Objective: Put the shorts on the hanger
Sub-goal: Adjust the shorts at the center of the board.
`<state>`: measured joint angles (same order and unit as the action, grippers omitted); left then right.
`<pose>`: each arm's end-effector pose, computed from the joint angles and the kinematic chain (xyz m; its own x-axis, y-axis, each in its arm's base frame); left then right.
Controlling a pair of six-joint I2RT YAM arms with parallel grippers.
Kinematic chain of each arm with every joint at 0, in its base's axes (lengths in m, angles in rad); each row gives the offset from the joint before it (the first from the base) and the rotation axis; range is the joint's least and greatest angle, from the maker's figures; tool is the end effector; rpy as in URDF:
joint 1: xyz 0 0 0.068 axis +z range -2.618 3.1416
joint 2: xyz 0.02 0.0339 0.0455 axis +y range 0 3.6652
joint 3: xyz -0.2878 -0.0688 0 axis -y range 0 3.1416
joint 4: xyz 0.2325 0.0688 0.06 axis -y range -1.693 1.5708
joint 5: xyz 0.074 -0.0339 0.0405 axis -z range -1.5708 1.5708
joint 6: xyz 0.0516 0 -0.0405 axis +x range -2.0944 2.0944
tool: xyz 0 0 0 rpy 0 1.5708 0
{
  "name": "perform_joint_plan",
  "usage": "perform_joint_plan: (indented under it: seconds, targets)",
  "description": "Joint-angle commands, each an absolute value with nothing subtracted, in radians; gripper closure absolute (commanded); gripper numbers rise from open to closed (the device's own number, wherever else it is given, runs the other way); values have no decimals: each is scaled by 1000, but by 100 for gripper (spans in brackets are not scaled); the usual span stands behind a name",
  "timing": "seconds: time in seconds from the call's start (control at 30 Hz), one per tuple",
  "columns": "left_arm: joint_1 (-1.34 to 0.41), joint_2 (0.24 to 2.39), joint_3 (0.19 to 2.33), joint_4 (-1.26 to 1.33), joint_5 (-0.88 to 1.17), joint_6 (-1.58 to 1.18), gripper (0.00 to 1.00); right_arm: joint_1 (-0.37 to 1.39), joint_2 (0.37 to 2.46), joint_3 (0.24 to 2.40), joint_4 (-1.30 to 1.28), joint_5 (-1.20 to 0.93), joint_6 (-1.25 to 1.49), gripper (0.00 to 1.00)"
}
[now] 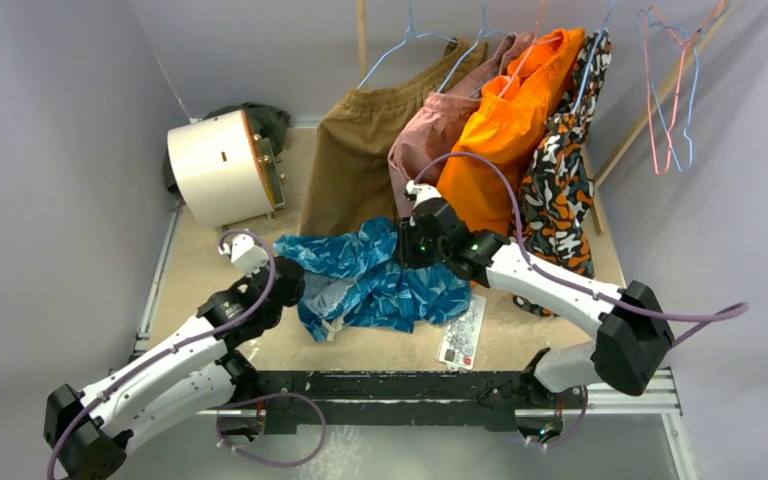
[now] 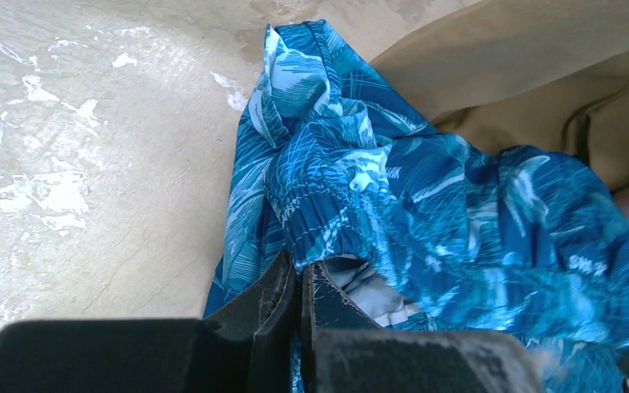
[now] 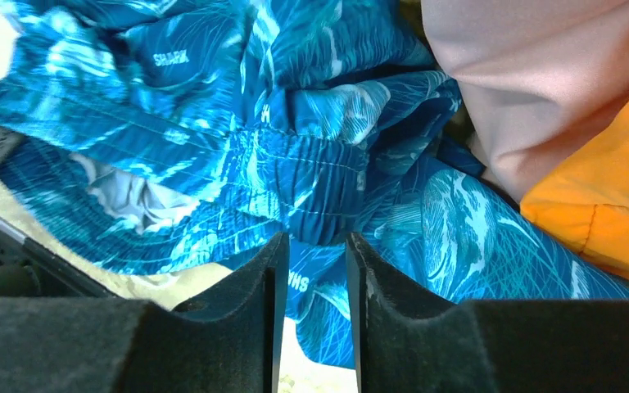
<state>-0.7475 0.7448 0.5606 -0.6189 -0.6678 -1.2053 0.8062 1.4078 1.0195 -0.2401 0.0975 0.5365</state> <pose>0.1152 -0.0632 0.2426 -0.3926 -0.6360 -0.6643 -0.4148 0.7671 -0.4894 0.2200 0.2221 0.2913 -0.6890 0.0166 -0.7246 -0.3625 0.8578 0.3643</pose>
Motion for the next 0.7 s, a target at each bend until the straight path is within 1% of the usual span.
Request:
perform_joint_plan:
  seconds: [0.0,0.23,0.33,0.5,0.67]
  targets:
    - [-748,780,576,-600,-720,-1289,100,807,1307,978,-169,81,551,64]
    - [-748,793,573,-582,-715,-1307,100,820,1171,748,51,76,536,54]
    - [-749,796,574,-583,-713,-1306,100,829,1135,675,136,100,527,53]
    - [-749,794,584,-597,-716,-1303,100,841,1155,629,189,129,489,54]
    - [-748,781,584,-604,-719,-1300,100,872,1179,585,245,186,473,50]
